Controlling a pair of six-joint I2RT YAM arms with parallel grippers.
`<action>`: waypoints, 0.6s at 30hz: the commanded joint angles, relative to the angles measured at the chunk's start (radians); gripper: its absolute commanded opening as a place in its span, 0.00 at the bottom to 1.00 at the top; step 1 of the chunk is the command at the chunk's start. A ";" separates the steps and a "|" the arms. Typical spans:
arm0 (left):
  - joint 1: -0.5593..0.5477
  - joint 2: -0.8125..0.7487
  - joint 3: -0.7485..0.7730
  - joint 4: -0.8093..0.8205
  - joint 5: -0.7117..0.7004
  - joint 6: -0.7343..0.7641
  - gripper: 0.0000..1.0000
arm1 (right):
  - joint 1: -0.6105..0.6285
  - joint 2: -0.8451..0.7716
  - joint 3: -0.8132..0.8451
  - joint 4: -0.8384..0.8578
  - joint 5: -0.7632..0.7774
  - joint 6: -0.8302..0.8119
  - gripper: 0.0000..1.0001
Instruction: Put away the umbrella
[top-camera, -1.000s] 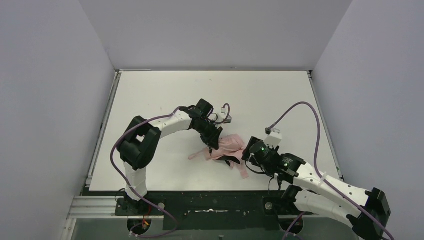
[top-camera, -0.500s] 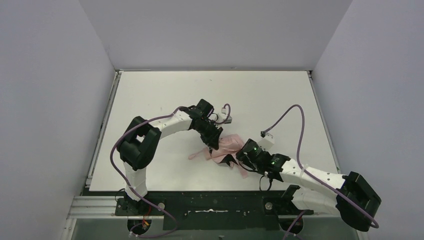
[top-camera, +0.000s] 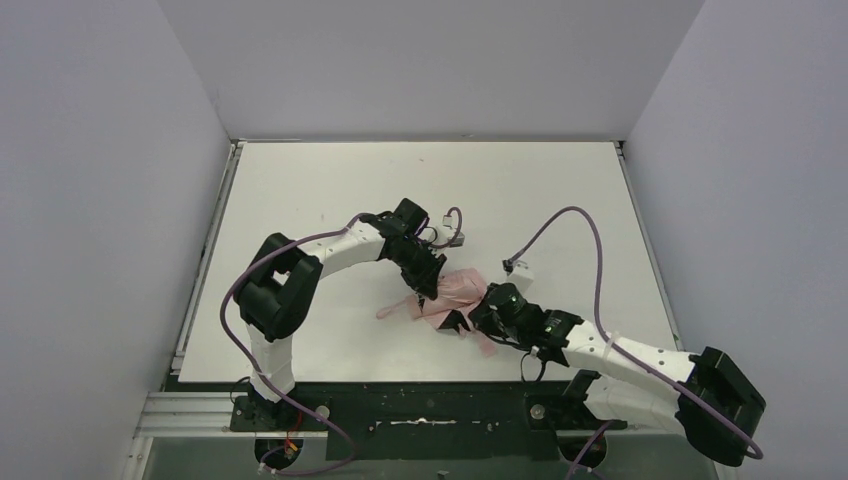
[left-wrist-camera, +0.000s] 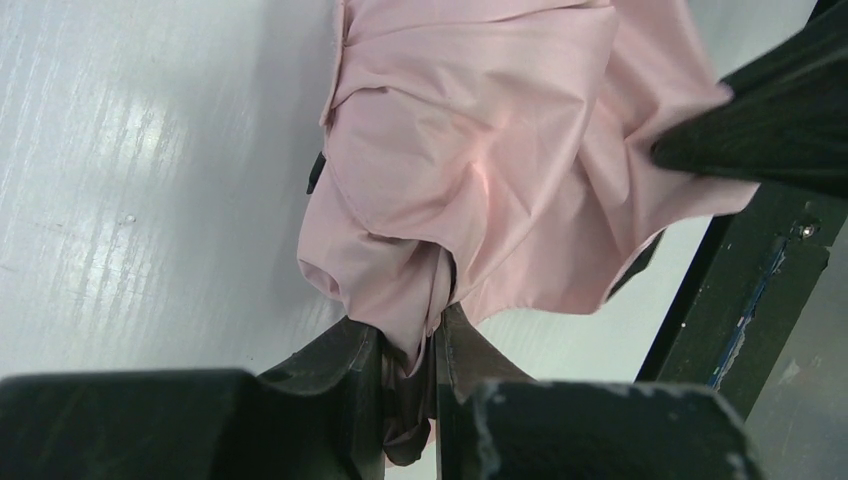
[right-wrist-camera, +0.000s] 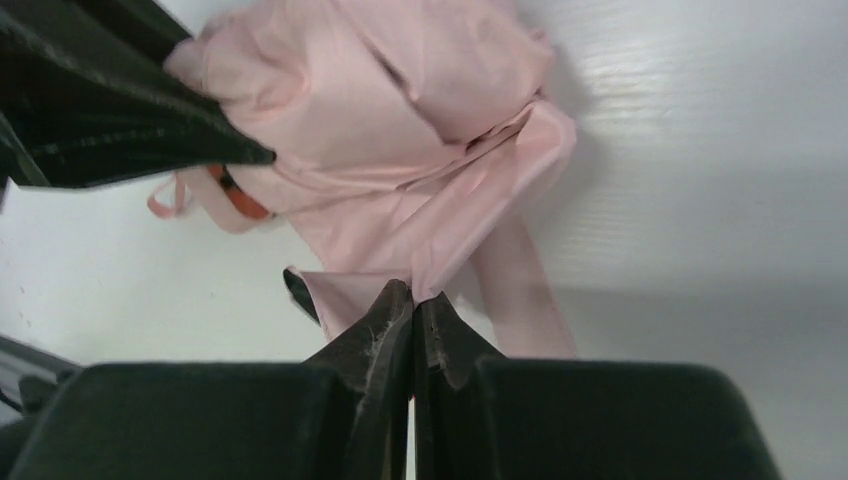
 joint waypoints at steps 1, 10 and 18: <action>-0.002 0.013 0.008 0.018 -0.164 -0.019 0.00 | 0.087 0.068 -0.015 0.180 -0.177 -0.138 0.00; -0.009 0.015 0.005 0.022 -0.191 -0.023 0.00 | 0.294 0.192 0.077 0.355 -0.069 -0.543 0.00; -0.043 -0.037 -0.061 0.078 -0.244 0.002 0.00 | 0.328 0.209 0.002 0.423 -0.019 -0.579 0.08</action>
